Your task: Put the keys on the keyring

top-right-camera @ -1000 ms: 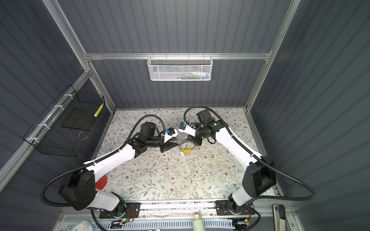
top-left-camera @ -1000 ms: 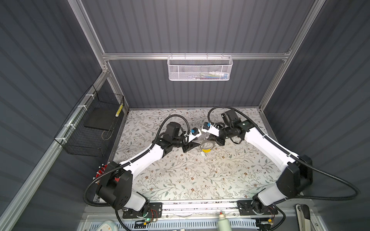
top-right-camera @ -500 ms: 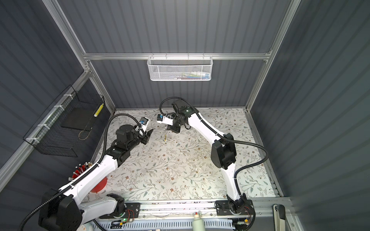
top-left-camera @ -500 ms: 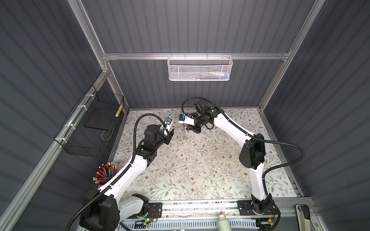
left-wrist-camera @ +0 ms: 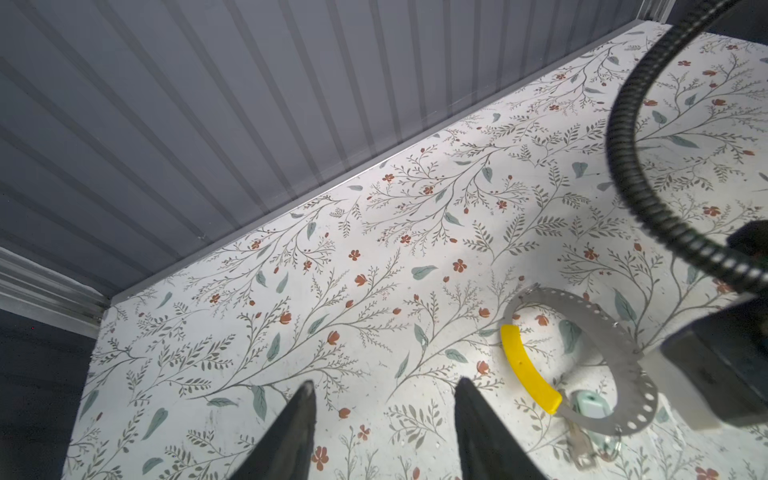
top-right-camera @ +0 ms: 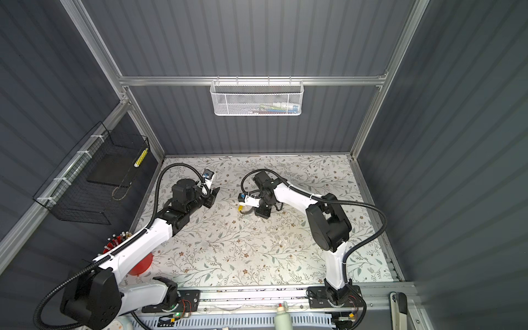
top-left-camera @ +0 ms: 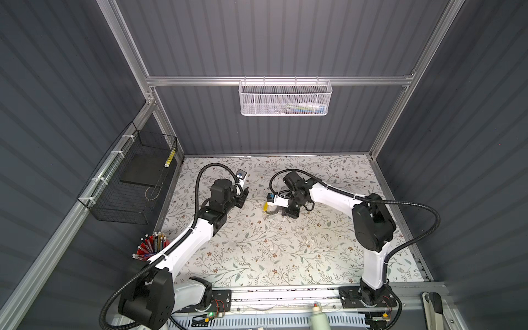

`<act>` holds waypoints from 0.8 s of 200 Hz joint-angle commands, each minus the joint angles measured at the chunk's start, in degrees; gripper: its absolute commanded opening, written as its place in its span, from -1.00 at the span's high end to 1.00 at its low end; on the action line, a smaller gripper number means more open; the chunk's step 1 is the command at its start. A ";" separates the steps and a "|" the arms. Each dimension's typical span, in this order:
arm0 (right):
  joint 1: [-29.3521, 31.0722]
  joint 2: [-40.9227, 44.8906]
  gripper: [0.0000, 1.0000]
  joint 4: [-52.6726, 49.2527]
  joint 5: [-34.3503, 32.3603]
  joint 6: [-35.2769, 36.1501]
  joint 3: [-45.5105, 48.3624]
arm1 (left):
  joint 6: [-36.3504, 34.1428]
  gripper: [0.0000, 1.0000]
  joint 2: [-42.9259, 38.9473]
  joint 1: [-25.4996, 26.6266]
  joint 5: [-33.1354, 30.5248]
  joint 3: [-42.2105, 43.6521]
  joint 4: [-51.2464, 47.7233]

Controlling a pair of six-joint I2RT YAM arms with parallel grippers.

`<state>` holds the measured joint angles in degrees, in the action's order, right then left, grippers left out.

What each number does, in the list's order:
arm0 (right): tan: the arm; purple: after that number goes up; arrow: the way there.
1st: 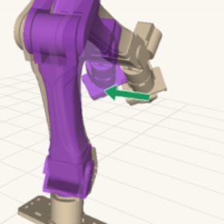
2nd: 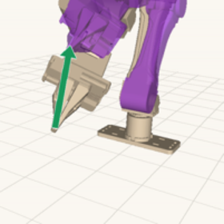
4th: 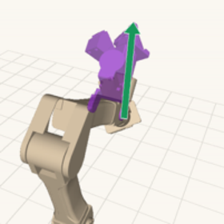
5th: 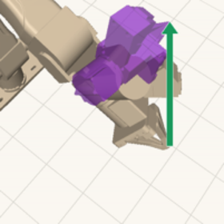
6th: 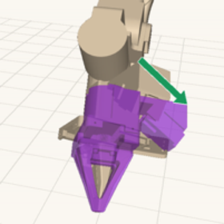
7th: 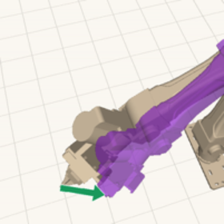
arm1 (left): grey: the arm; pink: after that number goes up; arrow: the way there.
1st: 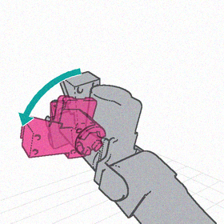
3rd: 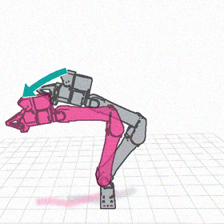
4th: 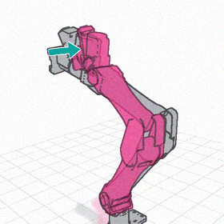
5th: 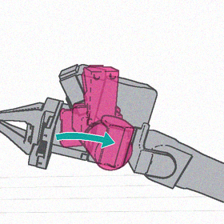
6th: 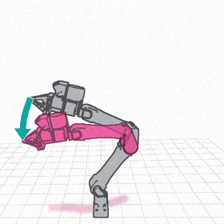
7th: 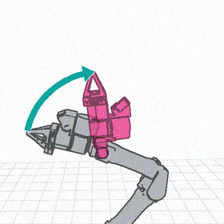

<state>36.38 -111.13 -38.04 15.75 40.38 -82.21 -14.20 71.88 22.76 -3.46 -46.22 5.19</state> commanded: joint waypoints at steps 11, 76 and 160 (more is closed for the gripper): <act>-0.77 3.74 1.00 2.20 -4.47 -1.45 5.38 | 1.46 -0.09 1.86 -0.09 2.72 -2.62 -1.17; -2.17 4.50 1.00 0.52 -9.42 -4.28 12.97 | 1.63 -0.10 6.24 0.40 3.87 -4.20 -1.05; -4.29 5.85 0.93 -0.76 -16.79 -6.94 17.94 | 0.68 -0.10 9.05 0.71 4.00 -5.73 -1.90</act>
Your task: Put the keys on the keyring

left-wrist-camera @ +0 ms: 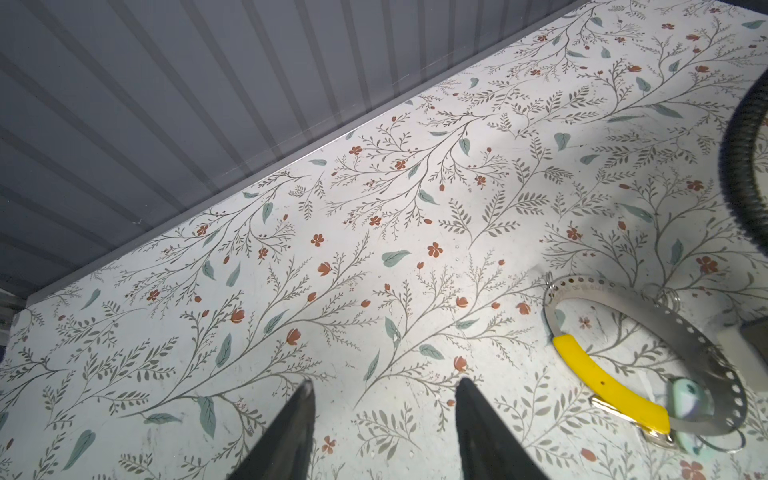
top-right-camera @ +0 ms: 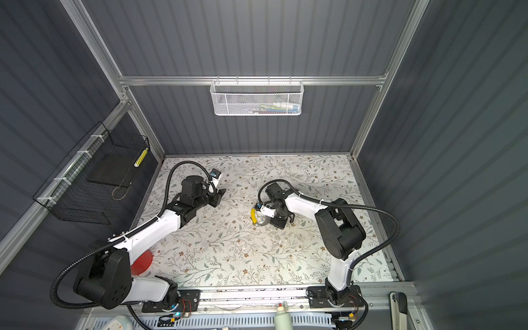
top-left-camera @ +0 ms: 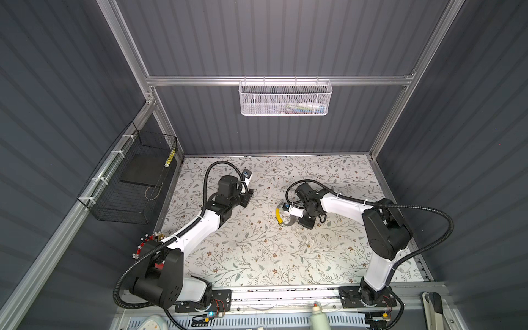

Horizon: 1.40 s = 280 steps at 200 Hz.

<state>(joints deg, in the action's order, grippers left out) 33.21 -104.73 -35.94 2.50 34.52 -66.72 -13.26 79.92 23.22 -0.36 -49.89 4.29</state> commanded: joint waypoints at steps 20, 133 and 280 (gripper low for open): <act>-1.18 -0.84 0.91 -4.28 -6.47 0.18 2.66 | -0.69 -0.10 1.13 0.24 0.73 -2.19 -1.41; -4.74 9.47 -0.98 -2.98 -12.41 -0.93 7.13 | -1.50 -0.18 -0.11 -0.16 -6.22 0.26 -0.33; -36.45 25.62 -0.98 91.03 9.14 -32.71 50.37 | 13.23 -0.69 10.01 -19.35 -12.32 28.88 52.03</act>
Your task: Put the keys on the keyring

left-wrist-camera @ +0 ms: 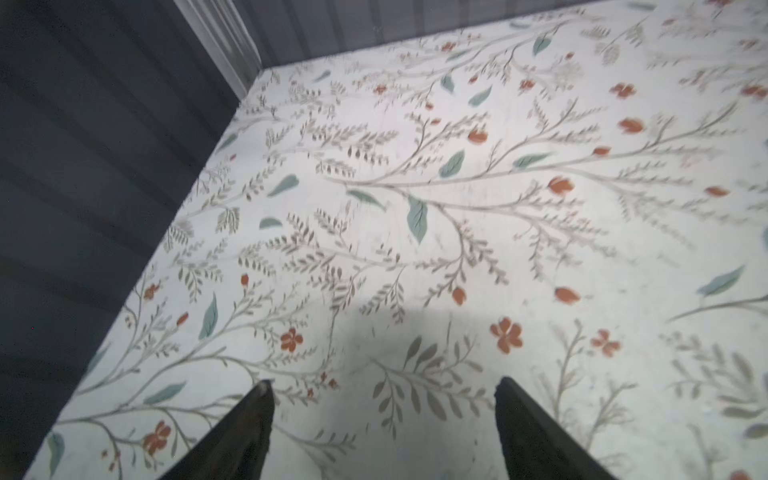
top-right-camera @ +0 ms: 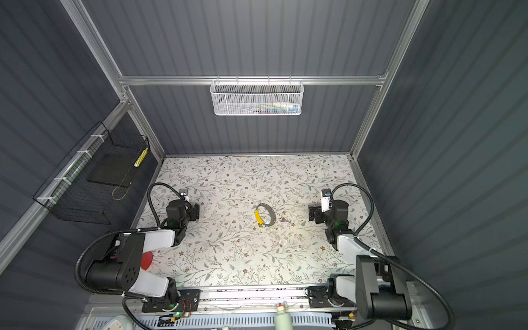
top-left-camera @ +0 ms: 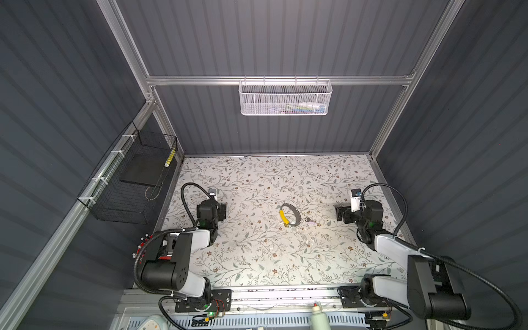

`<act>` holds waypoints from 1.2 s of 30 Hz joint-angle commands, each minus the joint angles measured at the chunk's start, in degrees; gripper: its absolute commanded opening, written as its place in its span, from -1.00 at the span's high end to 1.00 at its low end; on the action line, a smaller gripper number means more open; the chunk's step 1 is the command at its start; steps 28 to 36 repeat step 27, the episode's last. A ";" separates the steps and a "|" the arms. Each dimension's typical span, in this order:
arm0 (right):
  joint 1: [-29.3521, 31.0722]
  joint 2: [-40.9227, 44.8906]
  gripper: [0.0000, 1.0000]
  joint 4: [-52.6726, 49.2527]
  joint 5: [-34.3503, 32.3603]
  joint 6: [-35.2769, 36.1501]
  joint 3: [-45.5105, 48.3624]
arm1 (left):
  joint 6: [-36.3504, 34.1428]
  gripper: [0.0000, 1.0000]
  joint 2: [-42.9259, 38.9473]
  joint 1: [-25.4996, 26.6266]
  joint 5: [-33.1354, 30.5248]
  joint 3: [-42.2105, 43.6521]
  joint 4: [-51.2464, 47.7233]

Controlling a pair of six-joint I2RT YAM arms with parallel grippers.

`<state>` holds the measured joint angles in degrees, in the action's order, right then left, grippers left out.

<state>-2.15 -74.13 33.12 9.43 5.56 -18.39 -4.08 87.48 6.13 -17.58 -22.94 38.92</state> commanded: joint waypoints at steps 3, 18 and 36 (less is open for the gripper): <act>-1.59 -9.33 -0.98 30.20 2.72 -4.16 3.88 | 4.52 -0.69 7.53 -3.45 7.37 3.20 23.64; -1.53 -9.35 -0.98 24.81 0.84 -4.73 1.16 | 1.58 -0.92 10.86 -3.58 14.69 -4.13 13.12; -1.46 -8.96 -0.98 25.21 0.05 -4.94 1.62 | 1.49 -0.93 10.87 -3.58 14.68 -4.21 13.03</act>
